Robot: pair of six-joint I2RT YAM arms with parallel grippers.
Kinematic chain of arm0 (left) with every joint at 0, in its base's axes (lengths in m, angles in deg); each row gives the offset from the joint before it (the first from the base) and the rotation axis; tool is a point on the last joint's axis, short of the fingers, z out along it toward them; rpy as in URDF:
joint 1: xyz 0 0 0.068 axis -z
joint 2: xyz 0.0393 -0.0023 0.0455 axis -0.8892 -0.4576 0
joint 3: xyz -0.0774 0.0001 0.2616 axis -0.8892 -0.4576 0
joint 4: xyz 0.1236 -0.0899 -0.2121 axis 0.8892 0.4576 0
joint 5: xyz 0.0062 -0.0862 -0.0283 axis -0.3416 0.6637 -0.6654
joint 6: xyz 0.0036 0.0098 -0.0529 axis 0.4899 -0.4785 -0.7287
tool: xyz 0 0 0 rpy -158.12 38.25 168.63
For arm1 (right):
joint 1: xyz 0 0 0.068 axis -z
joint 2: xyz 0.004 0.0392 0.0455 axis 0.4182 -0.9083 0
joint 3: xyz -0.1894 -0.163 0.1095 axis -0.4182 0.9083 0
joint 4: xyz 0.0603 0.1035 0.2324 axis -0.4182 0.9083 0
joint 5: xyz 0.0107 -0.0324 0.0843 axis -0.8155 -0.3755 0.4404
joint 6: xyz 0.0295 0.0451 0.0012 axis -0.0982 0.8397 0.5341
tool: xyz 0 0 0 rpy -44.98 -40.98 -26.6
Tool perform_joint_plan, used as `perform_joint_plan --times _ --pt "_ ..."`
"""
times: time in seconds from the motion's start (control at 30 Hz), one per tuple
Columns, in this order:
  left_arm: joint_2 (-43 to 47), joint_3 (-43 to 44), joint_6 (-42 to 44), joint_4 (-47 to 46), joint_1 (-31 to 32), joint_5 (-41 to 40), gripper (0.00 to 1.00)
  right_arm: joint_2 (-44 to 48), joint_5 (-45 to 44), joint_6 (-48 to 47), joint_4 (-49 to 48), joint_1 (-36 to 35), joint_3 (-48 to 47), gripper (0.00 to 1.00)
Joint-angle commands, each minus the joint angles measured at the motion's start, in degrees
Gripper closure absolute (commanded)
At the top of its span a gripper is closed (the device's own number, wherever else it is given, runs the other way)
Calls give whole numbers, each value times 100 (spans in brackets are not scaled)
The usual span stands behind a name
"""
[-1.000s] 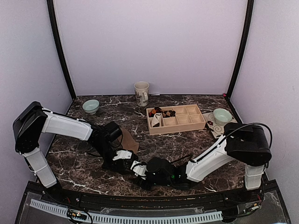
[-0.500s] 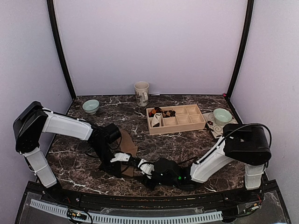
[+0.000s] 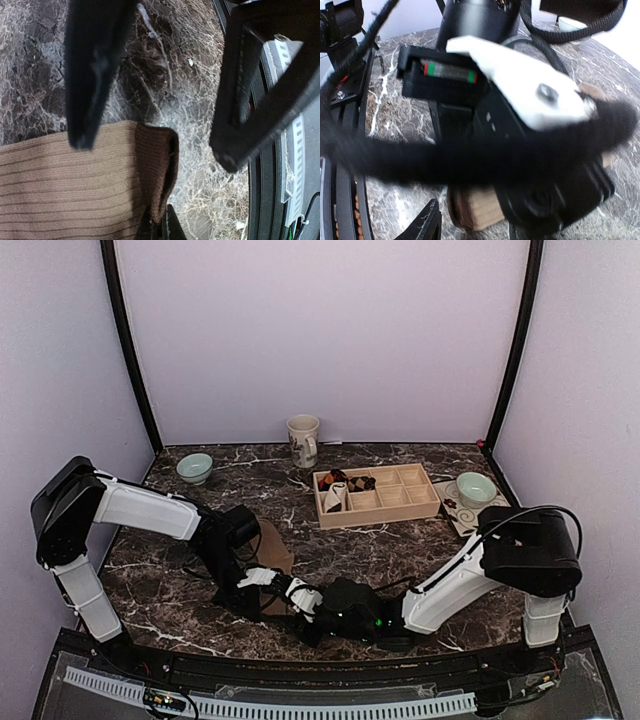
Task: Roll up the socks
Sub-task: Roll the sock at the center of the board.
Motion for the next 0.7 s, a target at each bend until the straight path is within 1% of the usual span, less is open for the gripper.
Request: perform_joint_plan --times 0.0,0.1,0.33,0.4,0.43,0.57,0.63,0.67 --pt "-129 20 29 233 -9 -33 100 -205 166 -56 -76 -38 -244 56" --pt "-165 35 93 280 -22 28 100 -362 197 -73 -96 -32 -281 58" --pt "-274 91 265 461 -47 133 100 -560 356 -143 -44 -33 -360 59" --pt "-326 134 291 494 -70 125 100 -635 312 -128 -32 -32 -390 61" --pt "-346 161 290 522 -73 124 100 -681 254 -96 -30 -29 -408 64" --pt "-349 157 280 508 -90 101 100 -795 260 -65 76 -6 -542 92" --pt "-344 158 239 458 -101 72 100 -850 285 -47 205 -4 -592 100" --pt "-340 155 195 416 -108 46 99 -850 281 -1 186 2 -562 100"
